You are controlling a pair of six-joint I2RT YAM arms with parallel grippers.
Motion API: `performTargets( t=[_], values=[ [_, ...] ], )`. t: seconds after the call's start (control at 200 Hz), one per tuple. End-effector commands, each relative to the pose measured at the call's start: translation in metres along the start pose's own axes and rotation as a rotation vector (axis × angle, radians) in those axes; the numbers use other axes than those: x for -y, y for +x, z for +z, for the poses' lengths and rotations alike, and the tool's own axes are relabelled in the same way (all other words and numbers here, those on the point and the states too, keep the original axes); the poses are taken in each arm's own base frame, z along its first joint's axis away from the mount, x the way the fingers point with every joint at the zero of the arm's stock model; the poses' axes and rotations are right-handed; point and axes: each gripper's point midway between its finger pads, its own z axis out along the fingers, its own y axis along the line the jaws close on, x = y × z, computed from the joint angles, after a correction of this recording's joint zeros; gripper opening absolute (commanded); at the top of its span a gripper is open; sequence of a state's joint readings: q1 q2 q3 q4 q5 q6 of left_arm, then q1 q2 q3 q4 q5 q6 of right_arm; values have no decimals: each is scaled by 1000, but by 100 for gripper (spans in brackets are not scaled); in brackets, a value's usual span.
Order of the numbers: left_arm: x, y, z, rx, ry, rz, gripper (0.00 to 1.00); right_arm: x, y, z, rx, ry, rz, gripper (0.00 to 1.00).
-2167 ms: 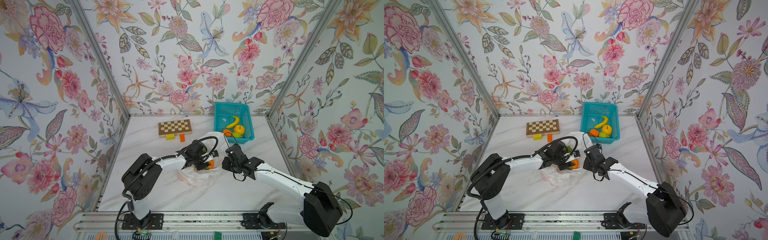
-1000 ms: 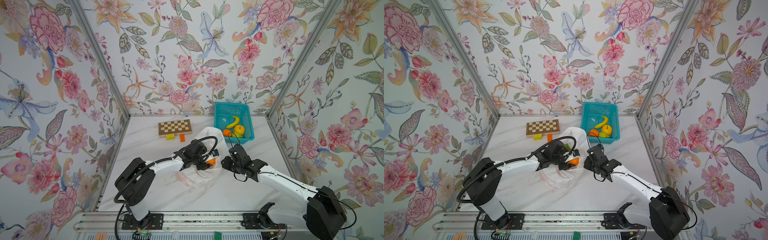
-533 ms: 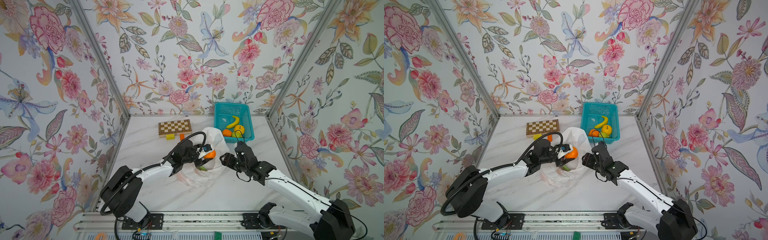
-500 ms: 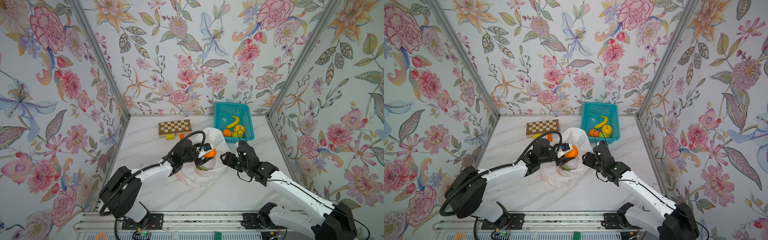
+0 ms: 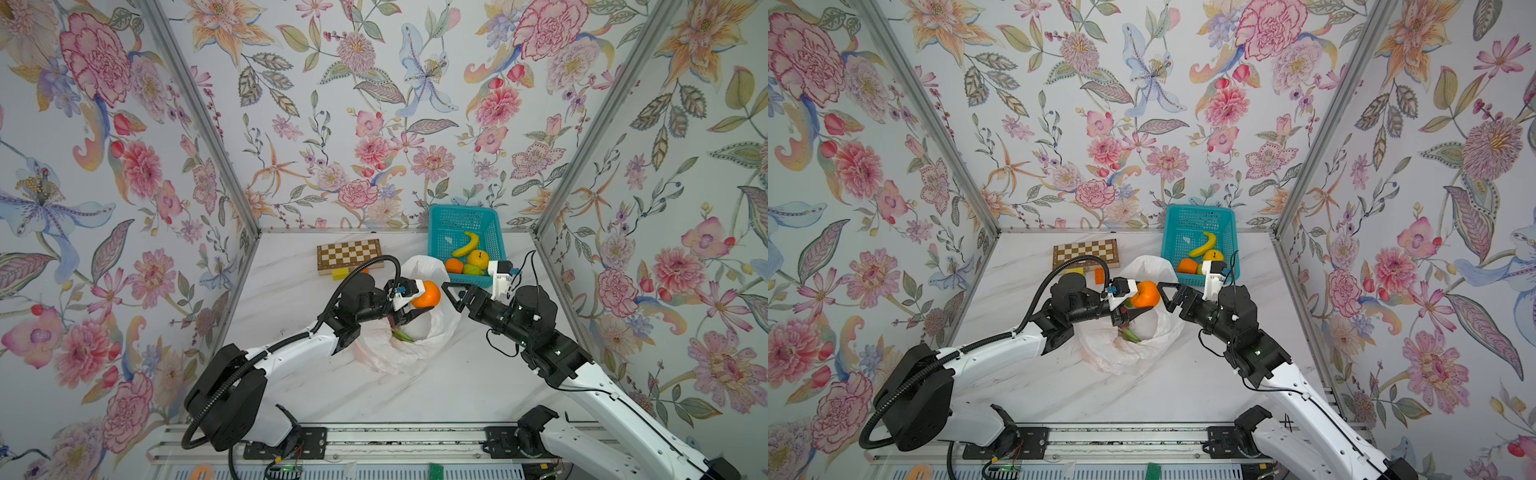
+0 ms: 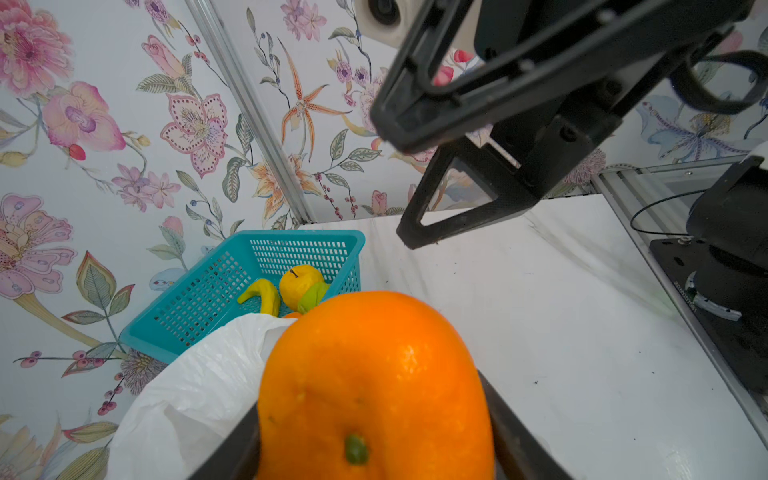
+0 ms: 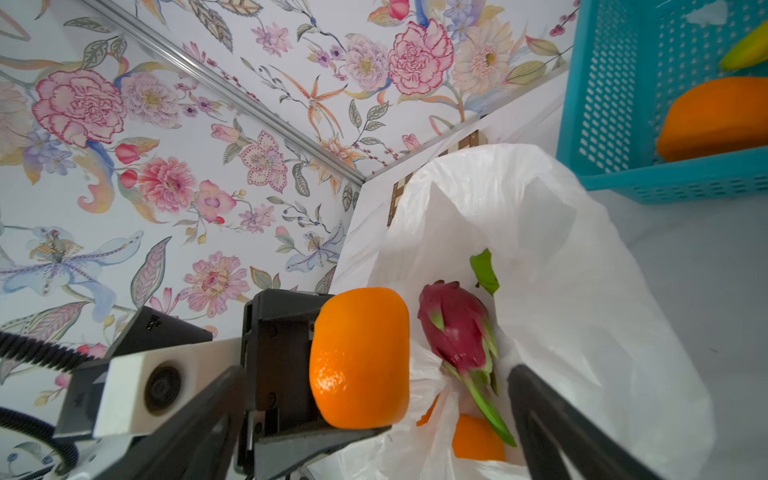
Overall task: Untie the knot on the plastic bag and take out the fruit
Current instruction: 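Lift the orange out with the left gripper toward the right gripper, then grasp the orange with the right gripper while the left gripper releases it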
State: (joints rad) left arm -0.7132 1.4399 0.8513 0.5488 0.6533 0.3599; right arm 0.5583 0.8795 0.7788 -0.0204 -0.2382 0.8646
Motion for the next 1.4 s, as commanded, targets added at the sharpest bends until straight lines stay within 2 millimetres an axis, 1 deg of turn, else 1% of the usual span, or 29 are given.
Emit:
performTargets(
  t=[0.0,0.07,0.165,0.285,0.445,0.515,0.575,0.61,0.665,0.761,0.836,0.911,0.976,1.076,1.086,1.121,1.221,1.396],
  values=[
    [-4,-34,-3,102,13,13,49,-27,-5,6,-30,-97,-12,99],
    [-4,-37,-1,109,11,14,49,-28,0,14,-56,-93,-19,99],
    [-4,-34,1,100,7,13,50,-27,7,24,-89,-83,-35,98],
    [-4,-32,2,88,5,20,50,-26,16,35,-130,-61,-47,91],
    [-3,-24,5,45,4,42,51,-26,23,45,-165,-56,-61,74],
    [-3,-22,6,28,-1,51,52,-24,25,47,-175,-44,-65,64],
    [-3,-21,6,19,-1,58,55,-21,25,47,-173,-32,-71,54],
    [-3,-20,7,14,-3,59,59,-21,24,47,-166,-24,-79,49],
    [-4,-19,7,3,-10,59,65,-20,20,45,-146,-11,-89,44],
    [-8,-20,4,1,-46,65,76,-20,9,41,-100,5,-109,40],
    [-14,-25,-1,9,-89,59,82,-22,-1,39,-73,10,-119,39],
    [-20,-29,-6,9,-131,35,88,-17,-7,38,-65,32,-125,38],
    [-22,-32,-11,4,-150,10,92,-13,-16,36,-44,54,-133,38],
    [-23,-34,-17,-6,-169,-42,96,-6,-35,36,17,90,-131,39],
    [-23,-35,-18,-5,-172,-48,97,0,-43,34,39,108,-126,39],
    [-23,-37,-21,-8,-180,-65,99,6,-56,34,74,129,-119,39],
    [-21,-38,-25,-30,-183,-110,99,21,-88,37,138,166,-103,40],
    [-16,-36,-29,-120,-179,-191,99,59,-136,51,183,242,-85,41]
  ],
)
